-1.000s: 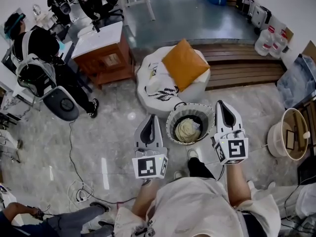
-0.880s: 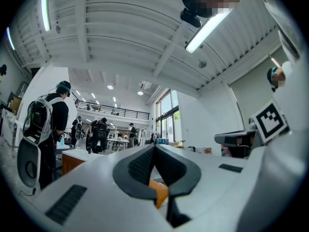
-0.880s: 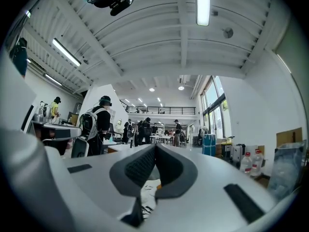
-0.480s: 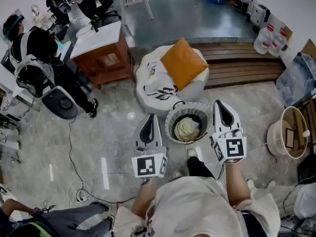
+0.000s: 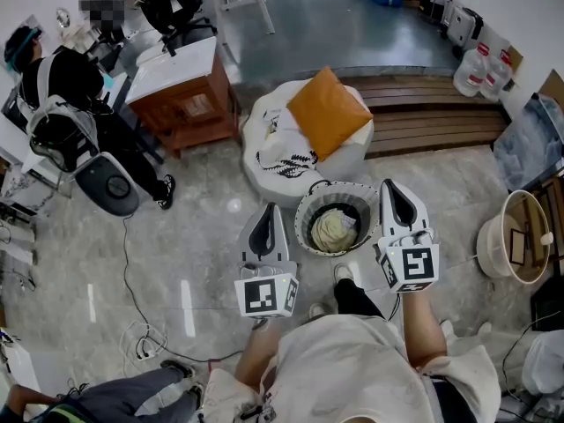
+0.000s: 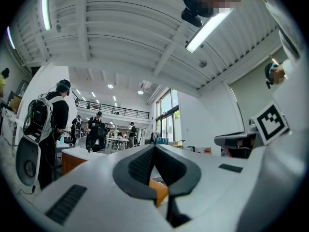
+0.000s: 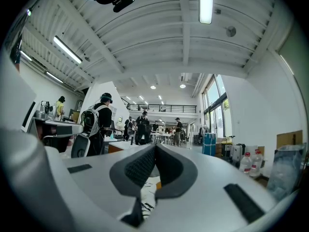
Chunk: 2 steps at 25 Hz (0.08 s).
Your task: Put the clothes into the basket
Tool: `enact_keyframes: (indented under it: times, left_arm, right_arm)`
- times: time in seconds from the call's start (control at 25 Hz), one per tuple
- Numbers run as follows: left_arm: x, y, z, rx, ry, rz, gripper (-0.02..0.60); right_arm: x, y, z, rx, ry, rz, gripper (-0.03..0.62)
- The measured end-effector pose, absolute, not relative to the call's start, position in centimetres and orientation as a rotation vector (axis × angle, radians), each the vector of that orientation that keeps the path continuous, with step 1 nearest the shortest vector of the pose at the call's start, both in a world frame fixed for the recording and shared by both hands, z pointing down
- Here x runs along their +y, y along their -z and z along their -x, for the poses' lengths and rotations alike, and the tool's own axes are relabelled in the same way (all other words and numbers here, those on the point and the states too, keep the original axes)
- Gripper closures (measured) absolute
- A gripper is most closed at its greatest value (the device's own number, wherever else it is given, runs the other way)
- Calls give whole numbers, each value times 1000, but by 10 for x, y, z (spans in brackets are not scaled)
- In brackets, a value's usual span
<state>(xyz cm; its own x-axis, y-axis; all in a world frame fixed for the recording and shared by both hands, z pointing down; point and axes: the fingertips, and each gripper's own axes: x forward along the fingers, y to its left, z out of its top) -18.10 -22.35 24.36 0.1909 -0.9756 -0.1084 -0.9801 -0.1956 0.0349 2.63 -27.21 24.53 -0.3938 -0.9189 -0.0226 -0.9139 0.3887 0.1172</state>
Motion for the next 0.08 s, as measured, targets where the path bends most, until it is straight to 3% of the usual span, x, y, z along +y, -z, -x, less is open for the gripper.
enact_keyframes:
  times: [0.08]
  left_arm:
    - [-224, -246, 182, 1968, -162, 2395, 583]
  right_arm:
    - [-272, -247, -25, -2577, 173, -1699, 606]
